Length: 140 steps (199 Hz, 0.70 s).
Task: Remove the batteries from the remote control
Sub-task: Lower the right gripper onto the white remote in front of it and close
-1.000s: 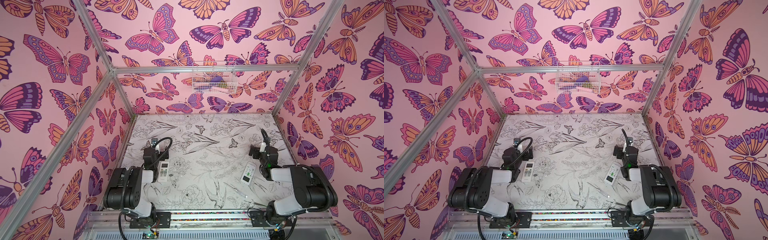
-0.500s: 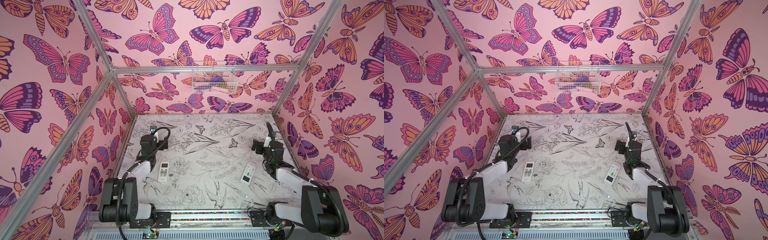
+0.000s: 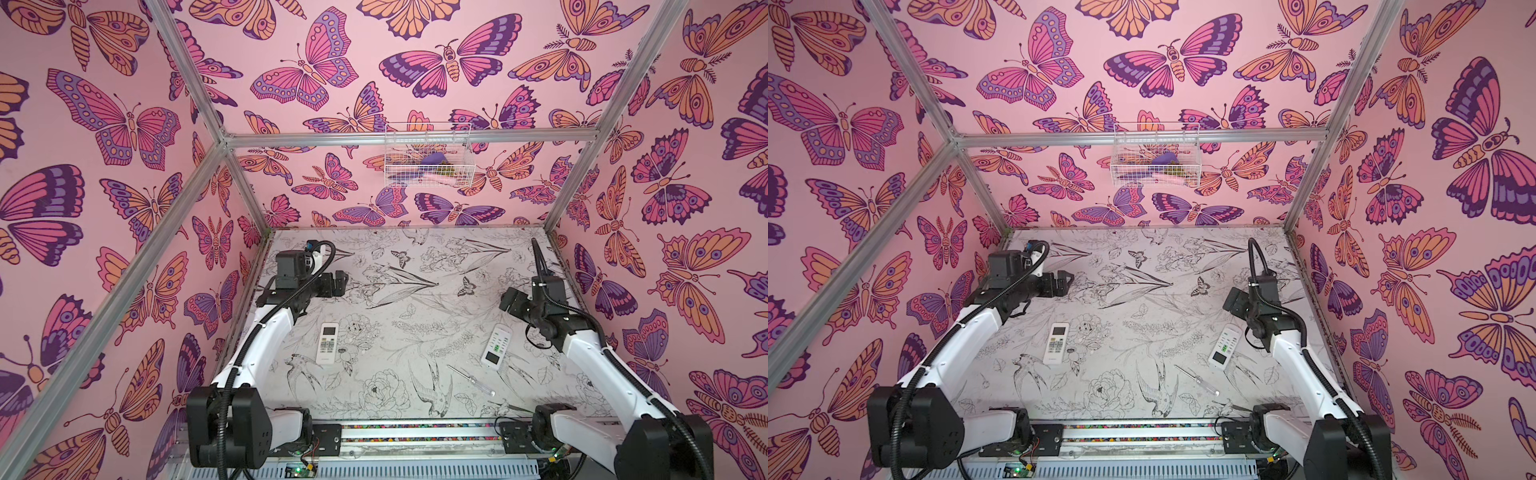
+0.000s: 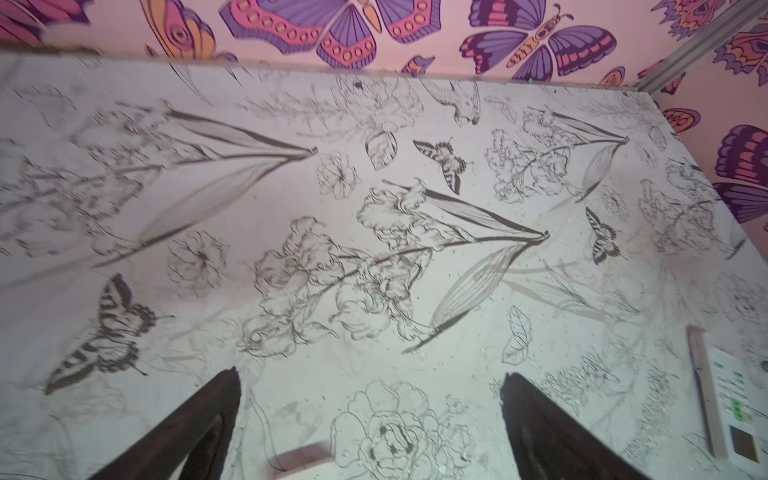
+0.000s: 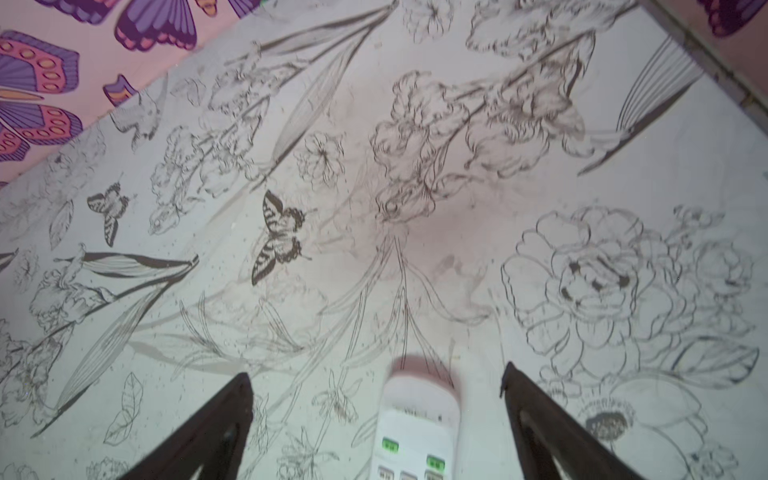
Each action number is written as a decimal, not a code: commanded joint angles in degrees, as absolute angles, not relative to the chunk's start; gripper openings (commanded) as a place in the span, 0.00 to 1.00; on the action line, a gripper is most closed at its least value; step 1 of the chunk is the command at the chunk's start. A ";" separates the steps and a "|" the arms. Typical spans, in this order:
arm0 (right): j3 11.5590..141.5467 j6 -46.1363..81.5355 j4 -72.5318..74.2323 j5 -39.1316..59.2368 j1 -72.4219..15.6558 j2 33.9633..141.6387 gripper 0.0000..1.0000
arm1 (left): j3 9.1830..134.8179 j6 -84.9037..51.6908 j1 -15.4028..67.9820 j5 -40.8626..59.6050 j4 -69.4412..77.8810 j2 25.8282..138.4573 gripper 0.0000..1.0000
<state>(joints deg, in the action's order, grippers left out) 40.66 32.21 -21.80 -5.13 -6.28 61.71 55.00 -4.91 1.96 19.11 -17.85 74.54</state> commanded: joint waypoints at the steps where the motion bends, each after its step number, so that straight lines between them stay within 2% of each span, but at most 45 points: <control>1: 39.24 37.03 -30.71 -7.67 -8.33 59.76 0.94 | 54.93 -10.00 2.04 23.76 -19.49 77.77 1.00; 53: 35.12 41.71 -32.73 -12.02 -14.32 57.28 0.94 | 53.61 -13.47 1.93 24.81 -18.14 78.93 1.00; 98: 35.15 45.38 -33.13 -16.48 -22.87 61.69 0.93 | 53.24 -13.92 1.43 25.52 -17.66 79.27 1.00; 140: 34.96 48.79 -34.75 -16.35 -25.51 65.49 0.92 | 53.68 -13.89 0.45 26.08 -18.14 79.28 1.00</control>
<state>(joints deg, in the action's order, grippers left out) 35.14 45.10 -32.49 -14.37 -24.29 64.88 53.60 -13.21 1.08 24.51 -17.85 79.00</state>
